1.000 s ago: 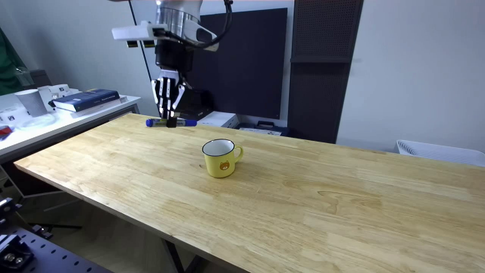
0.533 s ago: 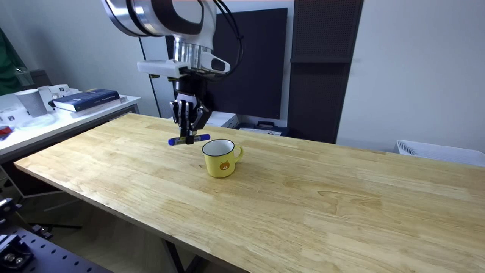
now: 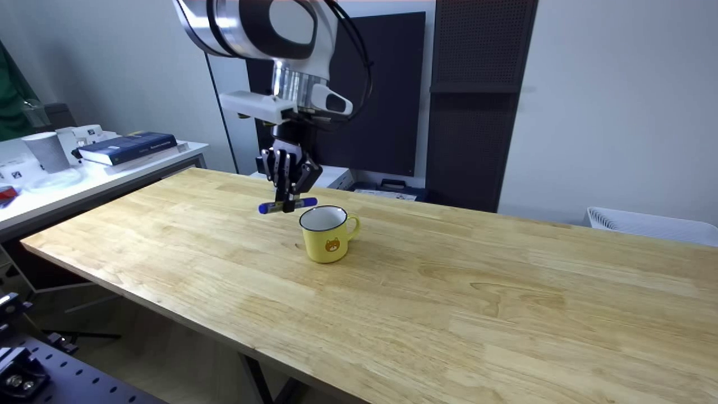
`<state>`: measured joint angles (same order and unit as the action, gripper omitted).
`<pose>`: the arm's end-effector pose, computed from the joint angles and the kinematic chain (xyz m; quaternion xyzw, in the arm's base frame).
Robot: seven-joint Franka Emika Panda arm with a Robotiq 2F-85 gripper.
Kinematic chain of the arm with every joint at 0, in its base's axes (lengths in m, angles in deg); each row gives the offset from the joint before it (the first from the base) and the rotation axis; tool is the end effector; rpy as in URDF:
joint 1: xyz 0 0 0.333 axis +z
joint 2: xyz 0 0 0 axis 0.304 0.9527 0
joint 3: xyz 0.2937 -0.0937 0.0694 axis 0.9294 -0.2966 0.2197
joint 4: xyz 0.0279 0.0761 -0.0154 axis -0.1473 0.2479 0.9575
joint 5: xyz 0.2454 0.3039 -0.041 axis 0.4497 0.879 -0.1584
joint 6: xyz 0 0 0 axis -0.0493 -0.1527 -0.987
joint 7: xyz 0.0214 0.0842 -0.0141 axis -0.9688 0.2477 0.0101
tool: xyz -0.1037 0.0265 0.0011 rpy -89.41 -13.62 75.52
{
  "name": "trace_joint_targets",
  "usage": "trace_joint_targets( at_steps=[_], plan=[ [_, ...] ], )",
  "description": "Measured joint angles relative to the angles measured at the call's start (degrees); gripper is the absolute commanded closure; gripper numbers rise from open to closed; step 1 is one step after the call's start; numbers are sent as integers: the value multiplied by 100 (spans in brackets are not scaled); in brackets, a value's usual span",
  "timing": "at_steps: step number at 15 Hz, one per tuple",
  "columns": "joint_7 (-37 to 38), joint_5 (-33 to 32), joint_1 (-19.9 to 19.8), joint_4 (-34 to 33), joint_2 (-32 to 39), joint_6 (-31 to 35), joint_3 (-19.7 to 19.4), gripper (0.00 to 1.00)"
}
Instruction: Pick the marker and put it in the cup
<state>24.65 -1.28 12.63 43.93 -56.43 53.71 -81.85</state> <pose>0.5137 -0.0681 0.1905 -0.9752 0.1585 0.1410 0.0630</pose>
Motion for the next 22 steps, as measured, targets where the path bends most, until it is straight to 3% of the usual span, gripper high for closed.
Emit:
trace_joint_targets(
  at_steps=[22],
  plan=[
    [-84,472,-358,-111,310,-383,-42,95]
  ],
)
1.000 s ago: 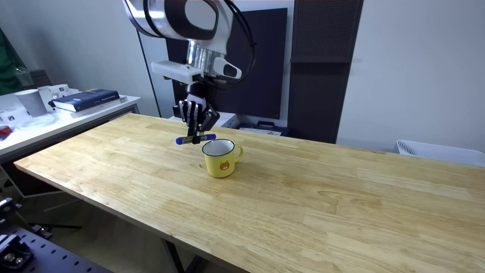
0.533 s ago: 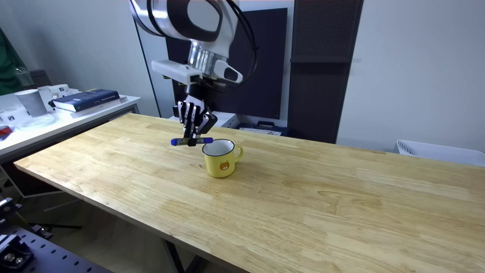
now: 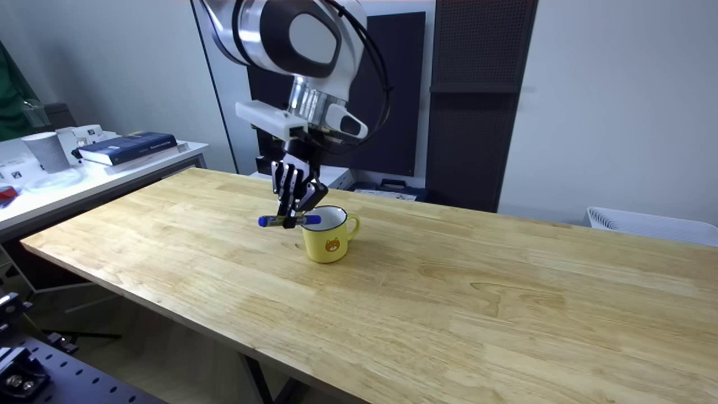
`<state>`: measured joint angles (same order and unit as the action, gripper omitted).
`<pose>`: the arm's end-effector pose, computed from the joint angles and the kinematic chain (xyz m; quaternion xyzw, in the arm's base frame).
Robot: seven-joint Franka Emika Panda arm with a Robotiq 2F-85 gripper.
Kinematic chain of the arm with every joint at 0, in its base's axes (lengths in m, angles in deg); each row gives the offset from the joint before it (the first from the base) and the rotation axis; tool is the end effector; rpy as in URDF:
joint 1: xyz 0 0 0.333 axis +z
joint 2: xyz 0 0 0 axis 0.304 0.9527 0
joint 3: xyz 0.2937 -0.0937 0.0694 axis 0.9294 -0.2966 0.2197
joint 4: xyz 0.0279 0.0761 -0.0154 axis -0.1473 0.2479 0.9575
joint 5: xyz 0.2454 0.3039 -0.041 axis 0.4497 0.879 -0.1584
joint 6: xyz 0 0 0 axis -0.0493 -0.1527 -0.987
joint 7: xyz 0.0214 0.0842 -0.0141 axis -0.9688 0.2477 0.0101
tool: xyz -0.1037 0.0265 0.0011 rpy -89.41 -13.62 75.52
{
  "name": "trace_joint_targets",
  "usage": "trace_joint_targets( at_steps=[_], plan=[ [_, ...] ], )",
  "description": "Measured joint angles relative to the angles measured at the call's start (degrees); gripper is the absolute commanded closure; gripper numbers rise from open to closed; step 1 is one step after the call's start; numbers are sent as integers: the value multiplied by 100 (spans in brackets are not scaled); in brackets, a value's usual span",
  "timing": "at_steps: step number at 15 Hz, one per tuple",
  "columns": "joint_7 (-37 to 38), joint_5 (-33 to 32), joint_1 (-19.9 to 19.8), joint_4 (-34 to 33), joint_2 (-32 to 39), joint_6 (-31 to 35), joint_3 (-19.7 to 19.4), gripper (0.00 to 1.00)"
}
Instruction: Pick the marker and put it in the cup
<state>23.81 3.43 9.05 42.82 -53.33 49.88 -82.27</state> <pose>0.5003 -0.0983 0.1662 -0.9544 0.2134 0.1838 0.0989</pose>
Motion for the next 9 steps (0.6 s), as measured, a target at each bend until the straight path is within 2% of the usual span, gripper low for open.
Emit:
trace_joint_targets(
  at_steps=[9],
  plan=[
    [-100,89,-153,-563,539,132,-15,95]
  ],
)
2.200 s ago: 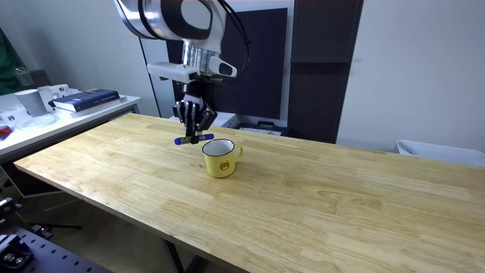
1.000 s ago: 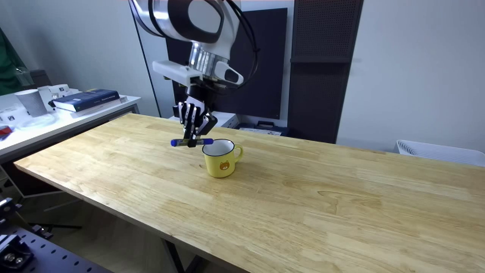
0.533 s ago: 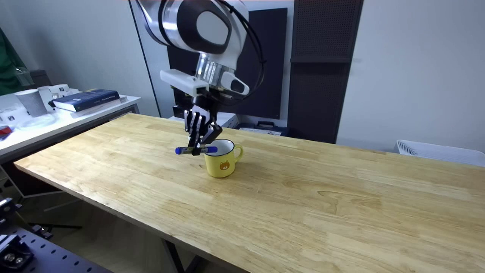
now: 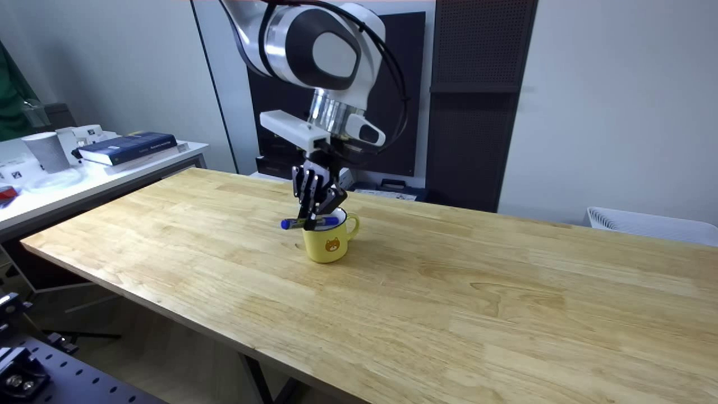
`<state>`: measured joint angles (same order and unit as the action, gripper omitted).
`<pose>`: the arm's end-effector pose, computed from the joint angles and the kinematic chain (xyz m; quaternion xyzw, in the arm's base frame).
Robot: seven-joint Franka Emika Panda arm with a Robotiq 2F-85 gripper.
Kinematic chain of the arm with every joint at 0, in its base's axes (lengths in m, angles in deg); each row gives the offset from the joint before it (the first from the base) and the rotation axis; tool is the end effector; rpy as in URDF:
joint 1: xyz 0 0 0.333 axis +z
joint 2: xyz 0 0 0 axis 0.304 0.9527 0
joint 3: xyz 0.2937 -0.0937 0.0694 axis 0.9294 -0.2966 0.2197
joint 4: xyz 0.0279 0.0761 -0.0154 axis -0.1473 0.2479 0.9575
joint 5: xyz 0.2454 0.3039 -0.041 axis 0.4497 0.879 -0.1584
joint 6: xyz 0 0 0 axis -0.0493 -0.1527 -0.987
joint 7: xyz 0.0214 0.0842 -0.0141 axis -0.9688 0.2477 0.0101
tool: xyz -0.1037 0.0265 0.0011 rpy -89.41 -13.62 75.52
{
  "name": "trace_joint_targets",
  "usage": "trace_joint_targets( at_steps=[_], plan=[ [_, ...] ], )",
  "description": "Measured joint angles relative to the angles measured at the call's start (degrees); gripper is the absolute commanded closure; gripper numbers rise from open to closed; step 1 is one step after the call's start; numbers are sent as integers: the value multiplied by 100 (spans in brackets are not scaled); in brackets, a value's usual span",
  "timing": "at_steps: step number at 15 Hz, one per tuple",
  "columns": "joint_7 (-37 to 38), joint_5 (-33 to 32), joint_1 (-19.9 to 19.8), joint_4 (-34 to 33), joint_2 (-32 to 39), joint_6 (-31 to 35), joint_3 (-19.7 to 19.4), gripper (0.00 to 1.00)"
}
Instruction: Pick the marker and put it in the cup
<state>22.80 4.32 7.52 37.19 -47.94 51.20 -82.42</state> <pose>0.5243 -0.1198 0.1482 -0.9544 0.2248 0.1676 0.1024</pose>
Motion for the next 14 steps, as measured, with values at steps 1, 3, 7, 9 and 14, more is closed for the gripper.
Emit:
trace_joint_targets(
  at_steps=[1,3,7,9,14],
  plan=[
    [-1,1,-11,-78,40,0,0,95],
    [-4,8,-26,-209,102,-5,1,95],
    [-15,53,-37,-366,221,-51,9,47],
    [-53,99,-40,-419,272,-54,13,33],
    [-149,113,-45,-564,311,-50,23,1]
  ],
)
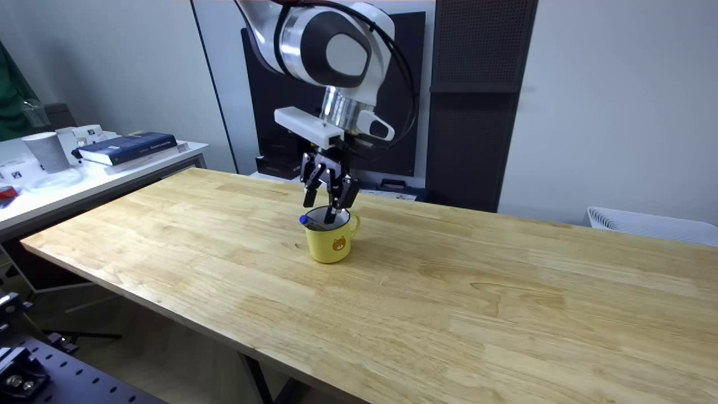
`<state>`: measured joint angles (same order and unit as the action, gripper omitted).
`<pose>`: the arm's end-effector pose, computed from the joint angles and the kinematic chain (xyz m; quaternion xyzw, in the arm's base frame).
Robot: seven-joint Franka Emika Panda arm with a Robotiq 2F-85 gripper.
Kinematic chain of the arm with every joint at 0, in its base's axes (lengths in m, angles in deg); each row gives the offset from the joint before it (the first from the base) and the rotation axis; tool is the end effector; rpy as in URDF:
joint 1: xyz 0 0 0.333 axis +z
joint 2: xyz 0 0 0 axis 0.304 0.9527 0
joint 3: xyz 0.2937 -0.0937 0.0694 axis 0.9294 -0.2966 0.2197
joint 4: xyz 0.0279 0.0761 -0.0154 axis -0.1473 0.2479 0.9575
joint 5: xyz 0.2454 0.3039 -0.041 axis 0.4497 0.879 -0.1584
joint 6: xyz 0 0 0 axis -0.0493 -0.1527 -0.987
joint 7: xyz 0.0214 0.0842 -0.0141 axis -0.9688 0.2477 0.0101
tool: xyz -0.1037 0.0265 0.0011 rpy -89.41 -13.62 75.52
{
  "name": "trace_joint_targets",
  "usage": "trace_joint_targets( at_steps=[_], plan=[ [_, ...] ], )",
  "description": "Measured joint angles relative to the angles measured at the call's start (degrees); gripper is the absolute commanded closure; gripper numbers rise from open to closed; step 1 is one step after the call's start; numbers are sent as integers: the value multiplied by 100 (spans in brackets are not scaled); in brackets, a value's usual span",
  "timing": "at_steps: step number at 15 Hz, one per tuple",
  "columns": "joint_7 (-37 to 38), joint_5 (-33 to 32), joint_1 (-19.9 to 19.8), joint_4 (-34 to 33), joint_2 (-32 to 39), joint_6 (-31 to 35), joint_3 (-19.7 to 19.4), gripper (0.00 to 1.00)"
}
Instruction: Pick the marker and put it in the cup
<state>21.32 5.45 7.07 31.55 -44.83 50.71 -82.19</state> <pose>0.5530 -0.1273 0.1494 -0.9582 0.2184 0.1474 0.1115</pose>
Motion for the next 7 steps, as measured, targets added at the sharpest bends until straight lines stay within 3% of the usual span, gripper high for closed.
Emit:
trace_joint_targets(
  at_steps=[3,7],
  plan=[
    [-12,-85,22,-44,-83,49,-4,0],
    [78,-710,274,66,-515,324,-78,0]
  ],
)
